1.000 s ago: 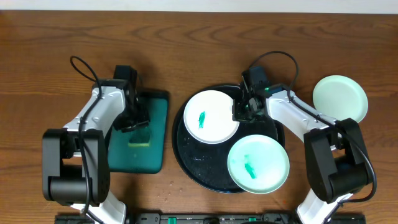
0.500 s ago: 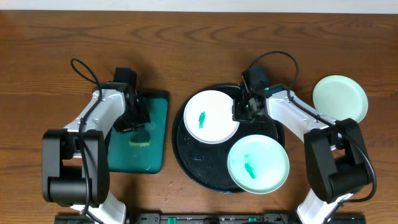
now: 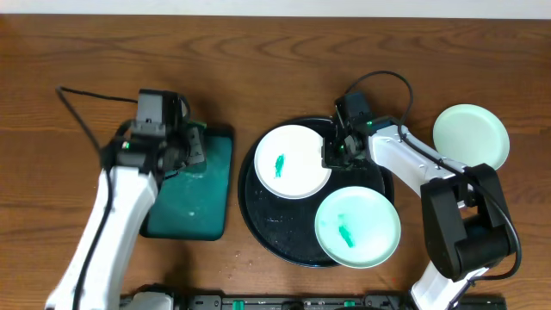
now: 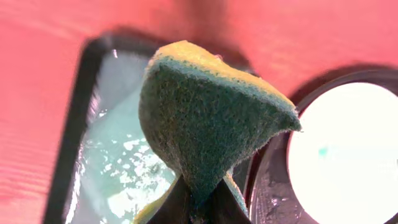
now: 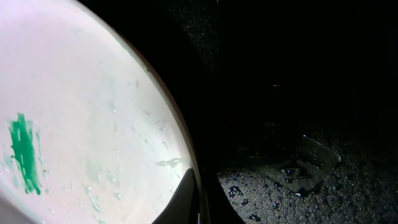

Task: Clean dirty plates on tray and stack at the side
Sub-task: 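Lift the sponge with the left gripper and carry it to the plate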

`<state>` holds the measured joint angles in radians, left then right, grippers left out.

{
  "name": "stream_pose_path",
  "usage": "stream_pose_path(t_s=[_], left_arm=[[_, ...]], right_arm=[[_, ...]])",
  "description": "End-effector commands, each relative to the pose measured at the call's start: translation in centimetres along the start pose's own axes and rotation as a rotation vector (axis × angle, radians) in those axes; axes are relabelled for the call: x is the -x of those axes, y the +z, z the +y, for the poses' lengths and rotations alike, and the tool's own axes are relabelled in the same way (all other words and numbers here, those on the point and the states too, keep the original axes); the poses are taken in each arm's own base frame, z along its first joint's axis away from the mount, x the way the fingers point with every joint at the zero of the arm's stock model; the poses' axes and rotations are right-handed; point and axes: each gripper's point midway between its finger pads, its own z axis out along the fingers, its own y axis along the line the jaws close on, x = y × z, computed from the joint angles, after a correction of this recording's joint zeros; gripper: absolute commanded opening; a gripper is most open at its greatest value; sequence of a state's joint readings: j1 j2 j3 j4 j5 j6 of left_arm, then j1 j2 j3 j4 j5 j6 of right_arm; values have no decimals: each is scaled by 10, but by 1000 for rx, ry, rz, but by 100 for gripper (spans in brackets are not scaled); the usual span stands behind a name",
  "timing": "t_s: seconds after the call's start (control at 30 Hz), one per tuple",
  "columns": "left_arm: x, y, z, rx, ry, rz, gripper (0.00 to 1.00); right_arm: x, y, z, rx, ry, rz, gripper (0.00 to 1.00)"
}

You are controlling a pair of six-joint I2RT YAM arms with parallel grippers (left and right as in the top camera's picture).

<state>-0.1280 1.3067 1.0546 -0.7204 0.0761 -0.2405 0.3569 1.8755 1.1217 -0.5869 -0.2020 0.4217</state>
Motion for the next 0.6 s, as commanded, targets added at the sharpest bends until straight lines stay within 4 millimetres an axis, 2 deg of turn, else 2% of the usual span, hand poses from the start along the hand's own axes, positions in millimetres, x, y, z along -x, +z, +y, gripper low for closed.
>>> stream_pose_path(t_s=[0.0,0.17,0.4,0.57], left_arm=[[15,-20,9,98,48,-112,7],[23,-34,10,161,77,-190,8],[23,-36,5,191,110,-209,7],[16,-32,8,197,53,-180,7]], right_arm=[[-1,0,-7,-17,19,-1,1],[-1,0,-7,-17,18,-1,1],[-2,0,-8,-18,12,2,1],[-2,0,-8,-19,12,2,1]])
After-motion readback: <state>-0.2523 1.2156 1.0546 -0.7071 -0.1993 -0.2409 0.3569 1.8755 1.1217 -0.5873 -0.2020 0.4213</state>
